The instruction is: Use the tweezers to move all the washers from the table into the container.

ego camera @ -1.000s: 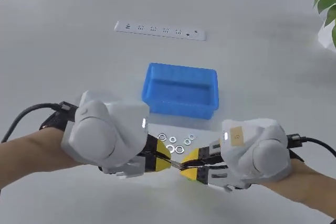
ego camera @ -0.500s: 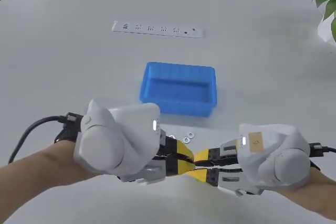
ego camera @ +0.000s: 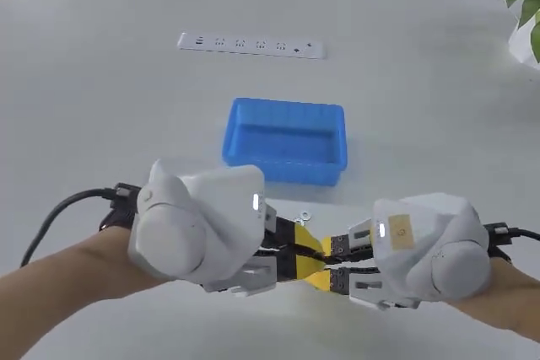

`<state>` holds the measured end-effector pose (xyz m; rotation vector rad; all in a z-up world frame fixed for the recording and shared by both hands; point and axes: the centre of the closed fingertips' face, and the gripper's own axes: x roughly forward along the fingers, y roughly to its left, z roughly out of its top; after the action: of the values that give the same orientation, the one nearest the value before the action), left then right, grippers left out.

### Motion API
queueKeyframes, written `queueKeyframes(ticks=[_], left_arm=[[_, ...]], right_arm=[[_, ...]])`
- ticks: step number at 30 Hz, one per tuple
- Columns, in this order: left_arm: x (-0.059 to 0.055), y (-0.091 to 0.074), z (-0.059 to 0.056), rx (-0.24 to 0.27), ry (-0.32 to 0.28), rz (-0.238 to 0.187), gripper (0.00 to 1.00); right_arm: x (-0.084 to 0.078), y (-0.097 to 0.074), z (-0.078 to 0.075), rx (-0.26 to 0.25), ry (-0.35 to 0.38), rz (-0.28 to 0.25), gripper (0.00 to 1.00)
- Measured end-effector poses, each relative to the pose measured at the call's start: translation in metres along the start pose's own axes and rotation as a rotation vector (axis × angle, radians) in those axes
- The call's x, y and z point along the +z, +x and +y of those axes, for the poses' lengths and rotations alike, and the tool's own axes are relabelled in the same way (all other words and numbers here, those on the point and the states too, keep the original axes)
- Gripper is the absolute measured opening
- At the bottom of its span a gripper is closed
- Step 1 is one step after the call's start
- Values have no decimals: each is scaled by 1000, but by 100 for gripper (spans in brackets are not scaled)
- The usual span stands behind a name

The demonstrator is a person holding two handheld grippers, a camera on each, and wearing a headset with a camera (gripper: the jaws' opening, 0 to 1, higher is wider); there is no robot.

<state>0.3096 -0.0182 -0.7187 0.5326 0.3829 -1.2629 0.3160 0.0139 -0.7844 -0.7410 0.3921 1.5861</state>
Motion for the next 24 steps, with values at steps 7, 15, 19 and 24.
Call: queueKeyframes(ticks=[7,15,19,24], left_arm=[[4,0,-1,6,2,-29,6],[2,-5,-1,11,6,-20,5],[1,-11,2,28,-10,-27,5],[-2,-18,4,41,-14,-24,5]], right_arm=[[8,3,2,-2,43,-34,7],[10,6,1,-2,28,-17,8],[15,6,-2,-7,26,-19,8],[19,10,-2,-1,21,-21,8]])
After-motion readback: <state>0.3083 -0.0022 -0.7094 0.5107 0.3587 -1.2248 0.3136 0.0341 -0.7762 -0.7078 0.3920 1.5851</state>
